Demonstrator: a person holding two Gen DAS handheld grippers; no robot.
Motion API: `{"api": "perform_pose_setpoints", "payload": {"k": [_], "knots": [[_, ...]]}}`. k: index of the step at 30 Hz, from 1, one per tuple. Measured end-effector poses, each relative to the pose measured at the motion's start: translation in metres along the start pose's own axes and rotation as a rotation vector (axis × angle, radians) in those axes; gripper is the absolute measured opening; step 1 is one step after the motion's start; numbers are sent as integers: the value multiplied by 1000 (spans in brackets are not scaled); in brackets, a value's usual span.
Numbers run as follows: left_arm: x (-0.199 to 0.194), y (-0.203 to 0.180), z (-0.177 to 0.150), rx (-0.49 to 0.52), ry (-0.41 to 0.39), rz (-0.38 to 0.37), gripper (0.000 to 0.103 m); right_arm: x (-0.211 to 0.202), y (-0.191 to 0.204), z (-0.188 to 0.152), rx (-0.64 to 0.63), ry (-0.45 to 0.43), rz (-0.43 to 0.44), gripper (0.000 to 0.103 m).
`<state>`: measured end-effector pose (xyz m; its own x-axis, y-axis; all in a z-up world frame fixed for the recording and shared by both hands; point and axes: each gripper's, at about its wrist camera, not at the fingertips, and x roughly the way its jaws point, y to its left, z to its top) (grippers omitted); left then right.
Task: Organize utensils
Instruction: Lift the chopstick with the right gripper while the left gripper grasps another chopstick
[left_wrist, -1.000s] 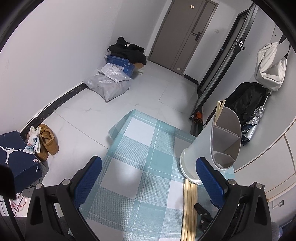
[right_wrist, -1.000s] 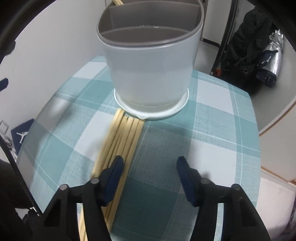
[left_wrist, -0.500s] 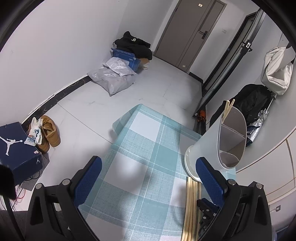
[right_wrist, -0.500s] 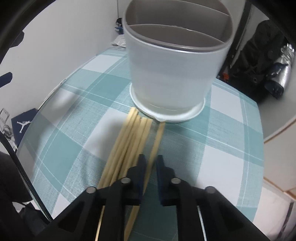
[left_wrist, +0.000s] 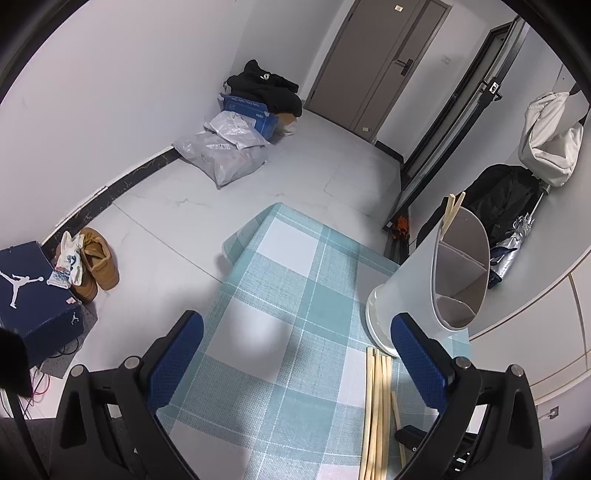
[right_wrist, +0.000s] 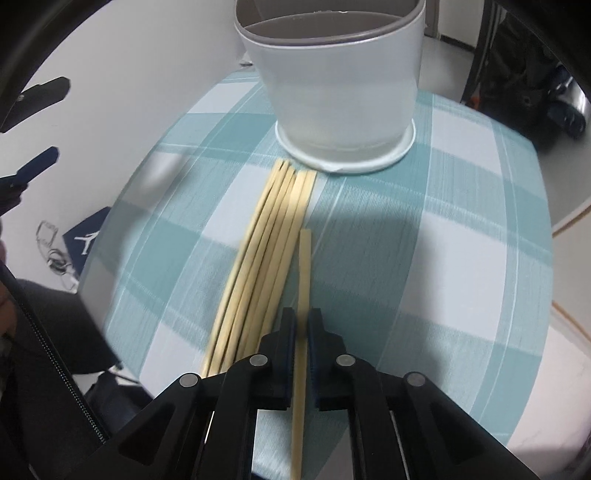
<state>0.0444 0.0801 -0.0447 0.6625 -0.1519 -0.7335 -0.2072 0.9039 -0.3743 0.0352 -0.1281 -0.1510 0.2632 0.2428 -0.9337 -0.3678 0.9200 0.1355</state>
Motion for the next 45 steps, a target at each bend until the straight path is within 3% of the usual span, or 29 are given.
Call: {"api": "perform_pose_setpoints", "payload": {"k": [4,12,17,24,31,37,40,42,45], "knots": [[2,-2,-5,10,10,10,100,2,-1,9,-24,-15,-32,12],[21,-14,-18,121,71,53,100,14,10,32,-83,-64,-61,12],[41,-29,-35,219,154,80,100,14,-3,39,-7,-97,16,6],[64,-45,-48,301,276,101,100,4,-49,42,231,-129,177,6],[74,-63,-60,392,306,124,100,-12,-99,34,457,-196,351,6],[82,-63,-70,403,355,173,100,-20,-117,28,530,-219,402,6],[85,-59,-66,385,363,206,101,-26,-118,27,523,-232,405,6],[87,-55,-64,341,381,189,100,-33,-120,22,506,-237,400,6],[87,-60,-64,360,371,192,100,-34,-110,26,473,-246,382,6]]}}
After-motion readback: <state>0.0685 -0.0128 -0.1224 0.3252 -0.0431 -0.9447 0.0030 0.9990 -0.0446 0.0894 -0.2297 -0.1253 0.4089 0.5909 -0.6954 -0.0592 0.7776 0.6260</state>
